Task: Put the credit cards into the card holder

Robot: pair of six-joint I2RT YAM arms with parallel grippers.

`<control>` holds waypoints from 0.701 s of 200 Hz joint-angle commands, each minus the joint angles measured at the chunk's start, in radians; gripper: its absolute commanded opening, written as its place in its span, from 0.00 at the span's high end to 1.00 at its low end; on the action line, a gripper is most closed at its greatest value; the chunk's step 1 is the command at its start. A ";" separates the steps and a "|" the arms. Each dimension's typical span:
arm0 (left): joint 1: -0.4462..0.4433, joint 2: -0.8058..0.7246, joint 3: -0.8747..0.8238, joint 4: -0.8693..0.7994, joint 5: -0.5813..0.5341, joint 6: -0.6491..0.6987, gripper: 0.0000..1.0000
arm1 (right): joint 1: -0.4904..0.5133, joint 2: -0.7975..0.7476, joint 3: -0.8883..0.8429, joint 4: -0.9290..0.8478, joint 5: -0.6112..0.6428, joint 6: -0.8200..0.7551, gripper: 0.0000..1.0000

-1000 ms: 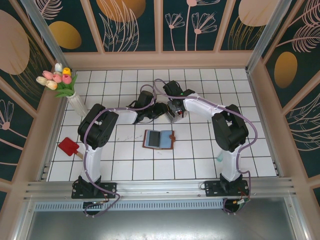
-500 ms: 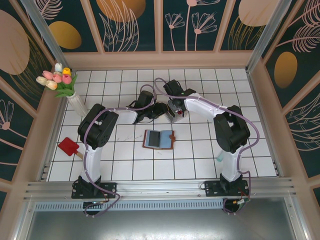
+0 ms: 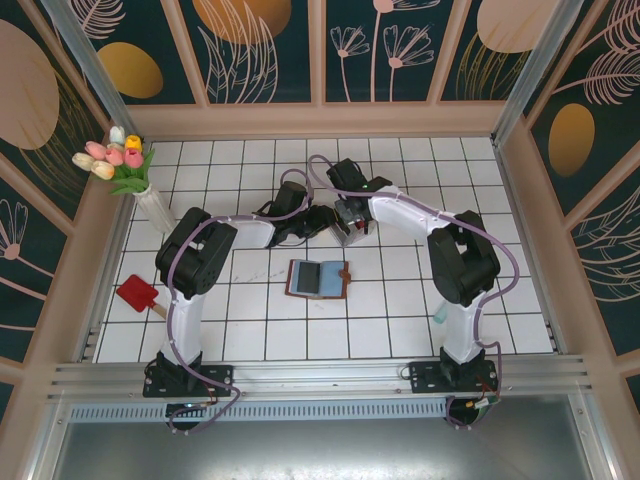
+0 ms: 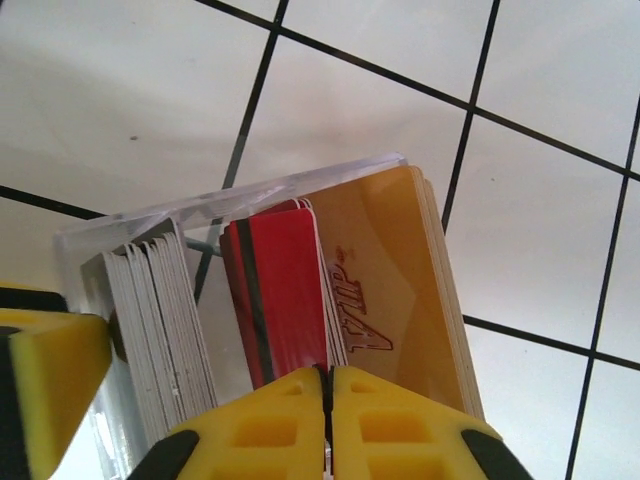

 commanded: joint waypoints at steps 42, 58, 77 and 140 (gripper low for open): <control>0.002 0.028 -0.026 -0.111 -0.051 0.029 0.63 | 0.040 -0.003 0.074 -0.082 0.006 0.111 0.93; 0.002 0.028 -0.025 -0.114 -0.051 0.030 0.63 | 0.045 0.023 0.083 -0.091 0.029 0.132 0.93; 0.002 0.025 -0.030 -0.113 -0.052 0.030 0.63 | 0.045 0.040 0.087 -0.096 0.048 0.155 0.92; 0.003 0.019 -0.035 -0.111 -0.054 0.027 0.63 | 0.043 0.028 0.106 -0.097 0.029 0.167 0.98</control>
